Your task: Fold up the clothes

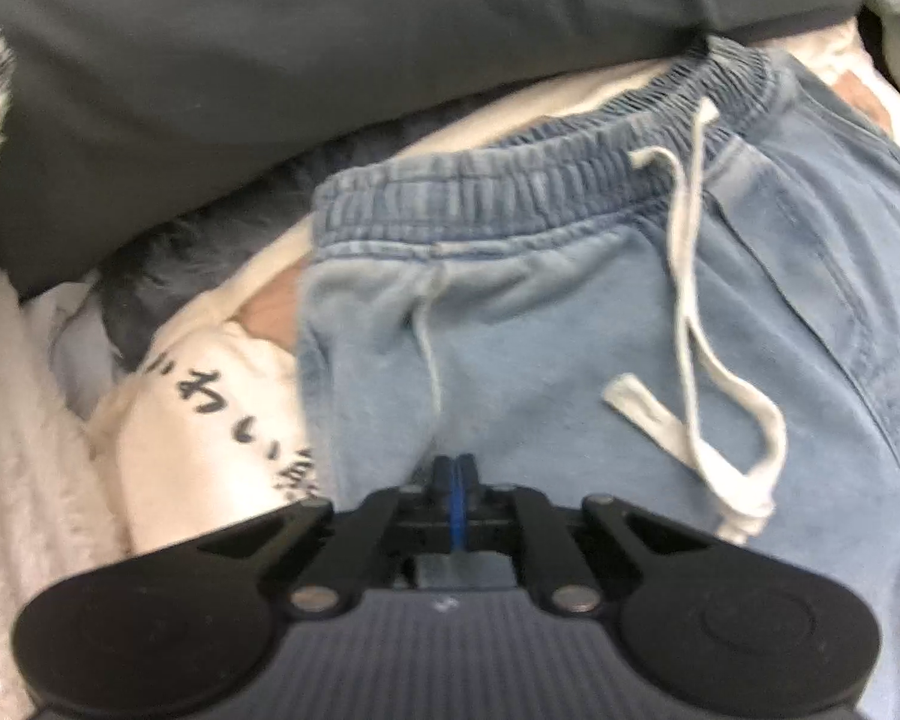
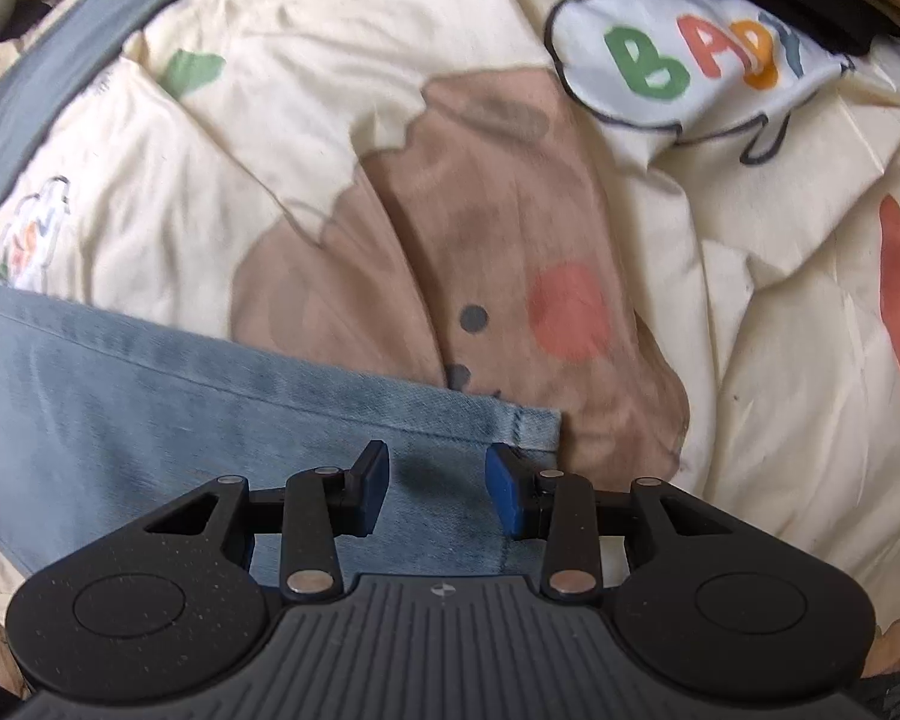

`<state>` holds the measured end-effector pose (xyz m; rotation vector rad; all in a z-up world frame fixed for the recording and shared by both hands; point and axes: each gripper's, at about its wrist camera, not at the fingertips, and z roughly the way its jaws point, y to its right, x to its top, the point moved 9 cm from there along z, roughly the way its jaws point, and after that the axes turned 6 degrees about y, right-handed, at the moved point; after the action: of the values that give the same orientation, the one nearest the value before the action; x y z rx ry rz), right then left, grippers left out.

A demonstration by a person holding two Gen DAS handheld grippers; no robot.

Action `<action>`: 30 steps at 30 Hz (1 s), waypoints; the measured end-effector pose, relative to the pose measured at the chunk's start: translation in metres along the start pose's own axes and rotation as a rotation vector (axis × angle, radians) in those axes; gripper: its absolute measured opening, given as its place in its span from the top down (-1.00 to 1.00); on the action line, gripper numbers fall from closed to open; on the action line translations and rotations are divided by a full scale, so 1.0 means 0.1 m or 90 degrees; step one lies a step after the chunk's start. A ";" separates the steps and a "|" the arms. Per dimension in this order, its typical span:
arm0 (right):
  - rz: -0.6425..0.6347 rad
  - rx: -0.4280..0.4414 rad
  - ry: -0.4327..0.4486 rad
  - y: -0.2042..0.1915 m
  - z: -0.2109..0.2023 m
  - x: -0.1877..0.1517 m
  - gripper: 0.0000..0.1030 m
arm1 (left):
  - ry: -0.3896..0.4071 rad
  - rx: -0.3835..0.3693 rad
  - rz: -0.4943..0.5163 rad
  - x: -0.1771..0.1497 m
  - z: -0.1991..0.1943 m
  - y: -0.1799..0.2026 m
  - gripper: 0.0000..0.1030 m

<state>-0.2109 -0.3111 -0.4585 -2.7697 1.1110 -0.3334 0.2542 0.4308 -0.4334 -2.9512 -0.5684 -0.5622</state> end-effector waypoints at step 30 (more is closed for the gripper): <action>0.027 0.084 0.032 0.54 -0.61 -0.23 0.15 | 0.034 -0.094 -0.058 -0.74 -1.22 0.11 0.35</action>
<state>-0.2783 -0.3365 -0.4143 -2.6336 1.1141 -0.4551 0.1533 0.3771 -0.3471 -3.0487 -0.6871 -0.7200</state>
